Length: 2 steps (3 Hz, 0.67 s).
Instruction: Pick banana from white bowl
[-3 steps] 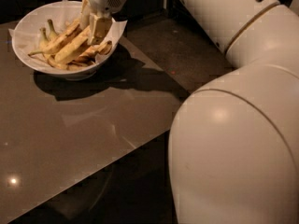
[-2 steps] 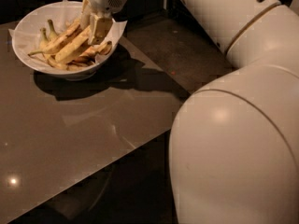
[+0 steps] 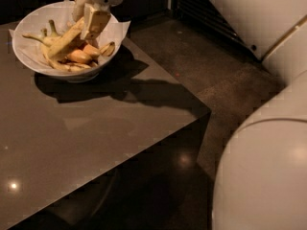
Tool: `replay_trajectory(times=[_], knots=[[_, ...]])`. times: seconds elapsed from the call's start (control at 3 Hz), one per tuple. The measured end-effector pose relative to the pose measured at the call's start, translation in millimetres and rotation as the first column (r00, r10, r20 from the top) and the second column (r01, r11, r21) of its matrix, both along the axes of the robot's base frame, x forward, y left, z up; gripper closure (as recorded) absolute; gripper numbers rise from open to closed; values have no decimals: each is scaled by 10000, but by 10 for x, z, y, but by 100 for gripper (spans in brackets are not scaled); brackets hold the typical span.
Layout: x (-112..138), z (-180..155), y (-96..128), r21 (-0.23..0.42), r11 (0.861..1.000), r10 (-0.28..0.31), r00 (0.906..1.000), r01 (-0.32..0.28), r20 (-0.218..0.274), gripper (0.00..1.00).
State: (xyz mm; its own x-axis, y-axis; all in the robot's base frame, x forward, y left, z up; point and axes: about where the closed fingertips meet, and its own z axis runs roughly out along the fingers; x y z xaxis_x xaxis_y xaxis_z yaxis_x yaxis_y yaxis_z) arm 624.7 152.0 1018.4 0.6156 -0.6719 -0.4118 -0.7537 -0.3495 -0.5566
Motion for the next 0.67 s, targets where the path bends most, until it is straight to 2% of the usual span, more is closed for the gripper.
replay_trajectory(times=[0.33, 0.67], knots=[[-4, -2, 28, -31, 10000, 78, 10000, -78, 14, 100], [-181, 69, 36, 80, 10000, -24, 9999, 23, 105, 100]])
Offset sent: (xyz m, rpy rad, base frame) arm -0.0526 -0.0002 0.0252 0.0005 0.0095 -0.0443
